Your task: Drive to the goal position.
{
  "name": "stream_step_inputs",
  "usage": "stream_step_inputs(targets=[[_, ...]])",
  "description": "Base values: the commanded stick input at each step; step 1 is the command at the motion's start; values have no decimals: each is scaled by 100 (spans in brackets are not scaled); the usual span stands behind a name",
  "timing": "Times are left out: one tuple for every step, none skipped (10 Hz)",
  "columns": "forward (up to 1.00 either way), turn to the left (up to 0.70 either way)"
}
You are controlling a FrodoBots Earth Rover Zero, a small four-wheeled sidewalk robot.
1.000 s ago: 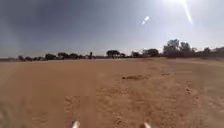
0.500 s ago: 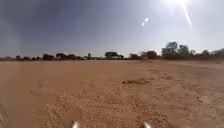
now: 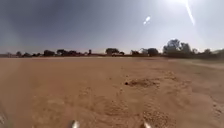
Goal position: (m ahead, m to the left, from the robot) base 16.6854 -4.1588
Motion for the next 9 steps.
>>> stream_step_inputs(targets=[[70,0],[70,0],[70,0],[70,0],[70,0],[70,0],[70,0],[70,0],[70,0]])
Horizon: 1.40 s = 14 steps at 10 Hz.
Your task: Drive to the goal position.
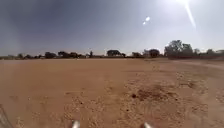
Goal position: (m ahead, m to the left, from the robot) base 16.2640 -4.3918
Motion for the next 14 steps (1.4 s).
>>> stream_step_inputs(targets=[[70,0],[70,0],[70,0],[70,0],[70,0],[70,0],[70,0],[70,0],[70,0],[70,0],[70,0],[70,0],[70,0],[70,0]])
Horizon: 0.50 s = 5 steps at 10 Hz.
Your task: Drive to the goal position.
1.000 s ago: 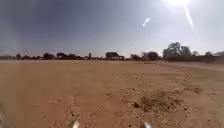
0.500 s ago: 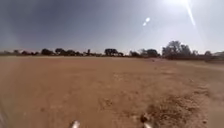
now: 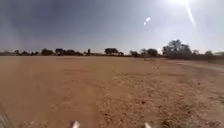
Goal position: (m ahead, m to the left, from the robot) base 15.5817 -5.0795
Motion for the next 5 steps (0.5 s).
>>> stream_step_inputs(targets=[[70,0],[70,0],[70,0],[70,0],[70,0]])
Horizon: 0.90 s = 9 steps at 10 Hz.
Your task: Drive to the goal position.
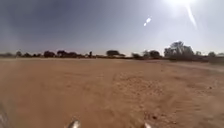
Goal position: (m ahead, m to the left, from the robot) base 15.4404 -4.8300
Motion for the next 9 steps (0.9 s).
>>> stream_step_inputs(targets=[[70,0],[70,0],[70,0],[70,0],[70,0],[70,0],[70,0],[70,0],[70,0]])
